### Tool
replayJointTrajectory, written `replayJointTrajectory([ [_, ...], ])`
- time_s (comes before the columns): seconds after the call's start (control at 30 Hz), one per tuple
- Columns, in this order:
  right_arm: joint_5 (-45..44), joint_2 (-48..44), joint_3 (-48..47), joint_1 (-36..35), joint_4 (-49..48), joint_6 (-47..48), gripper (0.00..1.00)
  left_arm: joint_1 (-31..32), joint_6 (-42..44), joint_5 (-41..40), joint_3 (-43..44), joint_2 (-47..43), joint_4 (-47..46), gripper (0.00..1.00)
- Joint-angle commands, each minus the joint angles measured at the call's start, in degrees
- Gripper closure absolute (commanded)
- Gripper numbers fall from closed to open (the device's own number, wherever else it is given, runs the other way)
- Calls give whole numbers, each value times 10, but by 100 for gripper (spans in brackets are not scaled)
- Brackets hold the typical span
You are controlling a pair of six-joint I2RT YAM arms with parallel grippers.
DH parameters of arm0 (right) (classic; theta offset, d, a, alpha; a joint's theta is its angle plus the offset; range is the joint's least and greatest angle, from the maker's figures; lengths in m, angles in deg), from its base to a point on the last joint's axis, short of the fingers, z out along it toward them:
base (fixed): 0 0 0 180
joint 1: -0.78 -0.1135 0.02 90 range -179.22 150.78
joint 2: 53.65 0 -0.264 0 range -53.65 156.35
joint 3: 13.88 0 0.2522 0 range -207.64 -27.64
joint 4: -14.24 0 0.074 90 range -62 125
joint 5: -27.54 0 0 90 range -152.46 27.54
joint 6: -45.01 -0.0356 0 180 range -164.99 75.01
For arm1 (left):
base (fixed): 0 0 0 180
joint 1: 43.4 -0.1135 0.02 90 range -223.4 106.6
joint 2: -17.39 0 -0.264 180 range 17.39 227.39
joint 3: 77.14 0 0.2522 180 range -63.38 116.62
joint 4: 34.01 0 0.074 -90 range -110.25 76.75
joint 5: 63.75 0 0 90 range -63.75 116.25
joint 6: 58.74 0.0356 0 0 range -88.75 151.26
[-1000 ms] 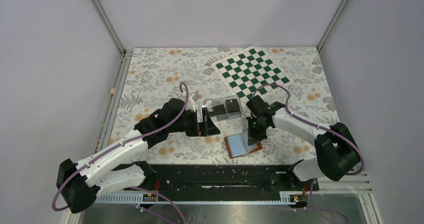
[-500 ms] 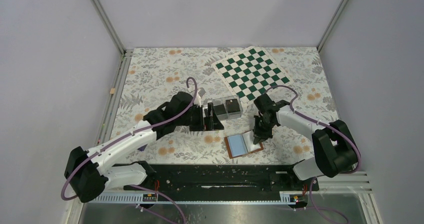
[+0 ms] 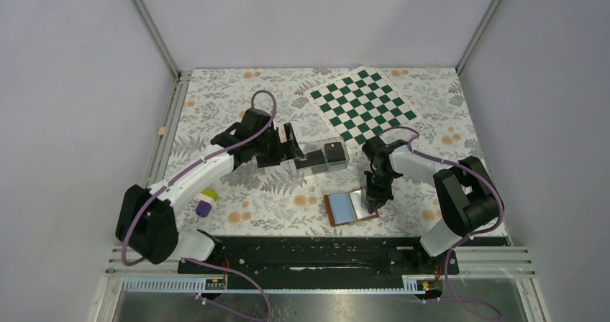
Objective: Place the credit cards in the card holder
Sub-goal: Open the card holder at the center of the board.
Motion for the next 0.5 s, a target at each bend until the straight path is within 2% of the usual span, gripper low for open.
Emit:
replayJointTrajectory([
  [0.0, -9, 0, -14, 5, 27, 16, 100, -30, 37, -42, 50, 59, 24, 9],
  [0.23, 4, -42, 6, 5, 47, 15, 100, -35, 66, -41, 116, 186, 59, 26],
  [0.37, 15, -76, 17, 5, 59, 9, 100, -35, 77, -63, 119, 212, 64, 32],
  [0.47, 24, -97, 17, 5, 66, 10, 96, -34, 95, -65, 117, 222, 67, 39],
])
